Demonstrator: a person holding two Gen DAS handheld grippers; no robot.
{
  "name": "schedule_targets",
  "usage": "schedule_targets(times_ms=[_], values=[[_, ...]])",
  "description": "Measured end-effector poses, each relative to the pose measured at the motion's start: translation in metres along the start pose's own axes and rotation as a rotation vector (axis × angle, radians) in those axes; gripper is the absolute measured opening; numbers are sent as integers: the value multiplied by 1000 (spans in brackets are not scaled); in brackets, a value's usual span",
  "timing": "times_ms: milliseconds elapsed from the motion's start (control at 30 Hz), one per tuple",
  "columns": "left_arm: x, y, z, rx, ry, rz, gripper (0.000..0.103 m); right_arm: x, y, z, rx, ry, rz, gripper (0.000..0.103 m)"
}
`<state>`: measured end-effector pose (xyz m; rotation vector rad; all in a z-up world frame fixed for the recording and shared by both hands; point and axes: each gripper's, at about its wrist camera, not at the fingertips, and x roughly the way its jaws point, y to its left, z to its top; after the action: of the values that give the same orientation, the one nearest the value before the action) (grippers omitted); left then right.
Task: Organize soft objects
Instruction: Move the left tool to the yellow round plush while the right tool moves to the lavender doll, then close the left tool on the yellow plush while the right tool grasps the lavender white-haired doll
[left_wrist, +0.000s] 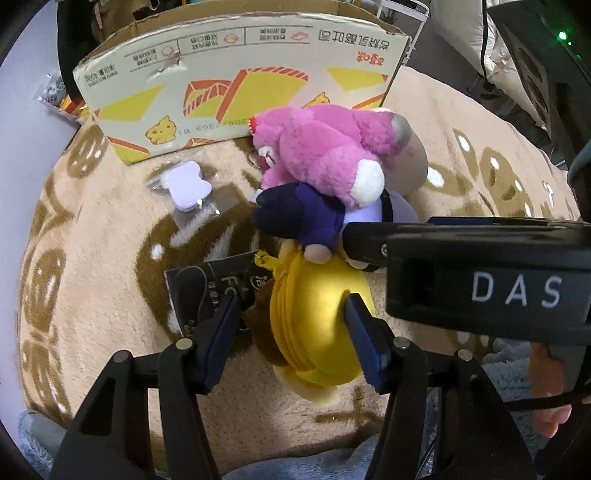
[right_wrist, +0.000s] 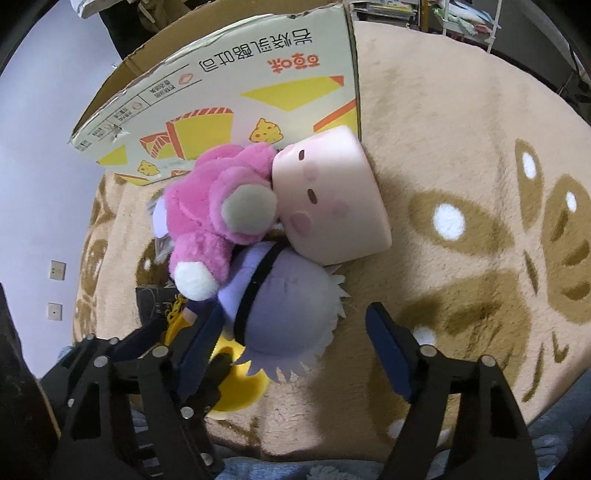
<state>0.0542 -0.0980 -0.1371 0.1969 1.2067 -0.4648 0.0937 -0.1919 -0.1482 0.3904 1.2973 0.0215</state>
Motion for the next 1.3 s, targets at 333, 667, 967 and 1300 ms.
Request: schedule_targets(times_ms=[333, 667, 967, 1300], values=[[3, -6, -4, 15, 14, -34, 48, 9, 13, -1, -43, 15, -36, 65], [1, -2, -6, 6, 10, -46, 43, 4, 6, -3, -31, 2, -22, 65], [-2, -7, -6, 25, -10, -25, 43, 1, 7, -5, -37, -24, -41, 64], [-14, -9, -6, 55, -47, 9, 40, -6, 9, -8, -40, -60, -64, 63]])
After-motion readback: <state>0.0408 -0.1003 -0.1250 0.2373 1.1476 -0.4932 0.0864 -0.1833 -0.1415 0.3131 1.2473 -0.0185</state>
